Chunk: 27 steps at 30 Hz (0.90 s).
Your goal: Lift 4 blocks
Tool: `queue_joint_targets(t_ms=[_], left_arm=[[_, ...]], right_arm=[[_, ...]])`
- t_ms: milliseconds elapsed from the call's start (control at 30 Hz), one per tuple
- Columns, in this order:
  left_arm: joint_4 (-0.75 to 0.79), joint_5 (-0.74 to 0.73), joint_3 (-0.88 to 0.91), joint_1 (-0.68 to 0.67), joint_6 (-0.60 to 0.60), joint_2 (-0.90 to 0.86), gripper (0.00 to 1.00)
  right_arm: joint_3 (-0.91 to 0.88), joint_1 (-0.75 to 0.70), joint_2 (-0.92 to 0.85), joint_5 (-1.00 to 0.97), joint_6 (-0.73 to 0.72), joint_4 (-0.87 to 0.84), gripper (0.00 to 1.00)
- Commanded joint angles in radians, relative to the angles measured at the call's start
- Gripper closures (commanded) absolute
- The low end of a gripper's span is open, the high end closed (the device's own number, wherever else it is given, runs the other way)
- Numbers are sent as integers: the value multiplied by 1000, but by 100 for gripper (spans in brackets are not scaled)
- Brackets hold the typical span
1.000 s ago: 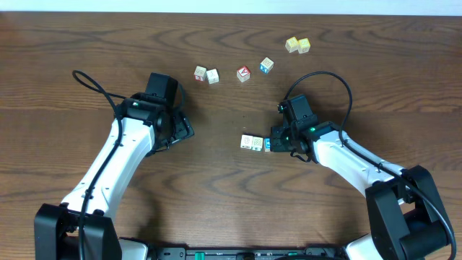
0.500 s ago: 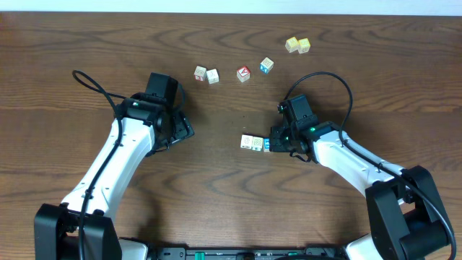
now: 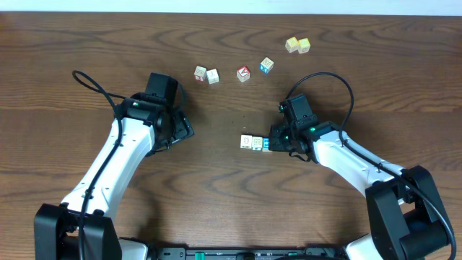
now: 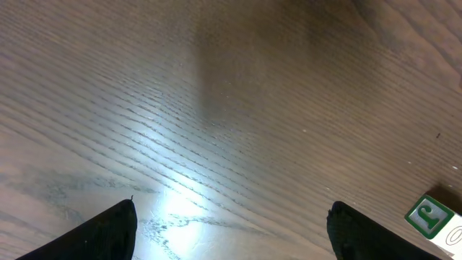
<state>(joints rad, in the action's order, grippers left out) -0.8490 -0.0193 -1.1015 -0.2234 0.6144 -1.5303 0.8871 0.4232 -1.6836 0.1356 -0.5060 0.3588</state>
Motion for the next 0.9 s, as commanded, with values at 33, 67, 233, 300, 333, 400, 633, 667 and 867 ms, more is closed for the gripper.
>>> queue_joint_targets(t_ms=[33, 67, 233, 300, 333, 400, 633, 667, 867], left_arm=[[-3, 13, 5, 3, 12, -4, 16], [-3, 13, 5, 3, 12, -3, 16], [-3, 13, 5, 3, 12, -4, 16], [-3, 13, 5, 3, 12, -4, 16], [-3, 13, 5, 3, 12, -4, 16], [-3, 12, 5, 3, 12, -4, 16], [-3, 13, 5, 3, 12, -4, 16], [-3, 12, 5, 3, 12, -4, 16], [-3, 13, 5, 3, 12, -4, 16]], right_arm=[[-8, 11, -4, 5, -21, -8, 98], [-8, 11, -4, 5, -21, -10, 98], [-8, 11, -4, 5, -21, -19, 98], [-8, 11, -4, 4, -21, -20, 98], [-8, 11, -4, 4, -20, -22, 98], [-8, 11, -4, 4, -20, -28, 98], [-8, 11, -4, 4, -16, -31, 99], [-7, 10, -4, 3, -12, -33, 99], [25, -29, -1, -4, 17, -11, 98]])
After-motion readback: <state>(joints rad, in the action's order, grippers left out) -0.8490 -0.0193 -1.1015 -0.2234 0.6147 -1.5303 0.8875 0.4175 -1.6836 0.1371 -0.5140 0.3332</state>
